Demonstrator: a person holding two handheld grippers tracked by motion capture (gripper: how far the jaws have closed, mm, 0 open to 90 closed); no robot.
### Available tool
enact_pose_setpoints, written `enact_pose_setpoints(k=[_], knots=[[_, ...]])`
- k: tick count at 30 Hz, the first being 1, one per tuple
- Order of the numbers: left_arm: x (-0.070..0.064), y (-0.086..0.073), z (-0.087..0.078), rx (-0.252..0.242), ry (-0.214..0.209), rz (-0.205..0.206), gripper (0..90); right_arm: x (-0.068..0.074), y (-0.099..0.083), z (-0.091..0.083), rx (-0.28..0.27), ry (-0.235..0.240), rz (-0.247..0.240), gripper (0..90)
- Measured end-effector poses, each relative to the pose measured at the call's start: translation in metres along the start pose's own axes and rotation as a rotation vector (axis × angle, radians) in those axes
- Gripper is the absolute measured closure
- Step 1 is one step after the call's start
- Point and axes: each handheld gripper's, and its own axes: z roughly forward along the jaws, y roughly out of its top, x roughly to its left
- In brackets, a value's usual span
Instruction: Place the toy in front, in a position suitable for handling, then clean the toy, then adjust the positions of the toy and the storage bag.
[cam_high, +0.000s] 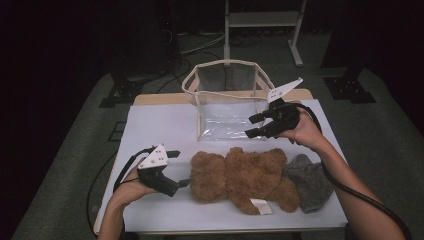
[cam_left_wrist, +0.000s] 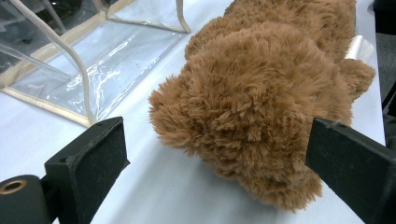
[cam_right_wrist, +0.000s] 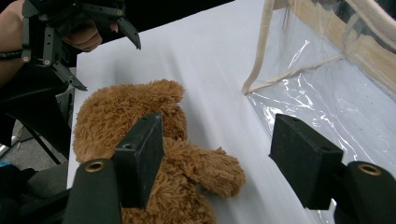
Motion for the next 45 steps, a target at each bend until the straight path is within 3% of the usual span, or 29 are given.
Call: enact_pose_setpoints(k=[5, 15, 21, 31, 45], knots=[[-0.002, 0.000, 0.001, 0.005, -0.010, 0.006, 4.8, 0.000, 0.002, 0.003, 0.000, 0.007, -0.001, 33.3], [0.002, -0.002, -0.006, -0.001, 0.009, -0.001, 4.7, 0.000, 0.009, 0.010, 0.006, 0.026, -0.022, 33.3], [0.005, -0.004, -0.010, -0.005, 0.018, -0.011, 3.3, -0.002, 0.018, 0.013, 0.024, 0.027, -0.056, 33.2], [0.007, -0.008, -0.012, -0.006, 0.016, -0.030, 3.0, -0.008, 0.045, 0.012, 0.044, 0.003, -0.123, 33.3], [0.007, -0.012, -0.013, 0.007, 0.008, -0.039, 2.9, -0.032, 0.087, 0.020, 0.082, -0.013, -0.159, 34.3]])
